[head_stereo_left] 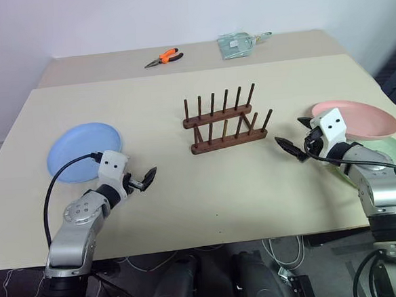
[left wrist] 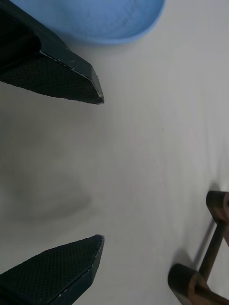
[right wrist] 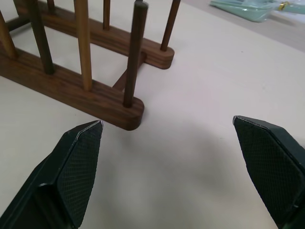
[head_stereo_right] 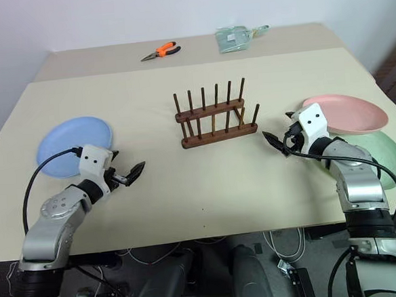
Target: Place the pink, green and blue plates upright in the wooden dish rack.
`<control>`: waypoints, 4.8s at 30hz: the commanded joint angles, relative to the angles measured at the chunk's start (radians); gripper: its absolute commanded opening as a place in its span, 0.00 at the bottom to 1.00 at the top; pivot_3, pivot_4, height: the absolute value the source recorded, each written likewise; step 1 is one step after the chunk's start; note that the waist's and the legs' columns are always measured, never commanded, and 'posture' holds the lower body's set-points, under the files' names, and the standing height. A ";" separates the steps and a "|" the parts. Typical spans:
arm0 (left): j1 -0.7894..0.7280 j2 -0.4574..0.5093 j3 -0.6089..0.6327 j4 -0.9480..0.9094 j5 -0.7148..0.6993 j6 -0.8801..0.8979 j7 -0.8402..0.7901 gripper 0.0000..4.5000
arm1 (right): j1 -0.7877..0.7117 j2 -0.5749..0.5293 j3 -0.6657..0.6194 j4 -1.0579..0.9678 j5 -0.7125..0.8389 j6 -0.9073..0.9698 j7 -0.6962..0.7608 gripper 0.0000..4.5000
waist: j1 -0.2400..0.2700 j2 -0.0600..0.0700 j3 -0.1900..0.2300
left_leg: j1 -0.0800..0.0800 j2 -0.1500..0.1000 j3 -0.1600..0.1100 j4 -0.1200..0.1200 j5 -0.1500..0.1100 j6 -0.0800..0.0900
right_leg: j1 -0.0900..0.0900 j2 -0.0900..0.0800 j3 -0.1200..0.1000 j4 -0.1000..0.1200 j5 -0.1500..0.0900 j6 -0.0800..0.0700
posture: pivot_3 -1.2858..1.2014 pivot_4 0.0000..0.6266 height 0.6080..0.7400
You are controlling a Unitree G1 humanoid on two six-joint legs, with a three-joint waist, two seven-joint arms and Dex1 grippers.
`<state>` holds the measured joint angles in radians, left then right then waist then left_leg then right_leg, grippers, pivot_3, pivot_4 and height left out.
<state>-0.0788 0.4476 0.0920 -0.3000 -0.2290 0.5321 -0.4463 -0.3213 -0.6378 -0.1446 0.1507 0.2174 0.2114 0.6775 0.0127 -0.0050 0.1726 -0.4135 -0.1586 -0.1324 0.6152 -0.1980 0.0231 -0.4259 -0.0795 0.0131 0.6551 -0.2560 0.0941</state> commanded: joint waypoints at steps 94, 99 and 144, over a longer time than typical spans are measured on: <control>-0.508 -0.277 -0.291 0.742 0.206 -0.214 -0.068 0.09 | -0.035 0.164 0.181 0.044 -0.283 -0.013 -0.267 0.00 | 0.014 0.002 -0.008 | 0.007 0.000 -0.001 0.005 -0.002 0.003 | 0.012 0.001 -0.001 -0.005 0.001 0.003 | 0.52 0.24 0.90; -0.475 -0.266 -0.299 0.687 0.205 -0.203 -0.084 0.08 | 0.042 0.099 0.152 -0.067 -0.244 0.005 -0.186 0.13 | 0.007 0.002 -0.008 | 0.006 0.000 -0.001 0.005 -0.002 0.002 | 0.012 0.001 -0.001 -0.005 0.001 0.003 | 0.52 0.24 0.90; -0.225 -0.102 -0.242 0.040 -0.125 -0.011 -0.309 0.08 | -0.182 -0.062 -0.121 -0.398 0.192 0.161 -0.082 0.01 | -0.017 0.003 -0.003 | 0.003 0.000 -0.001 0.005 -0.005 0.006 | 0.010 0.000 0.000 -0.006 -0.001 0.004 | 0.52 0.24 0.90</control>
<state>-0.2974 0.3372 -0.1701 -0.2354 -0.3408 0.5341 -0.7576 -0.4829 -0.7147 -0.1827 -0.1524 0.2102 0.2444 0.5708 -0.0041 -0.0021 0.1697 -0.4102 -0.1584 -0.1337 0.6197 -0.2029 0.0296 -0.4161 -0.0793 0.0126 0.6488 -0.2572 0.0986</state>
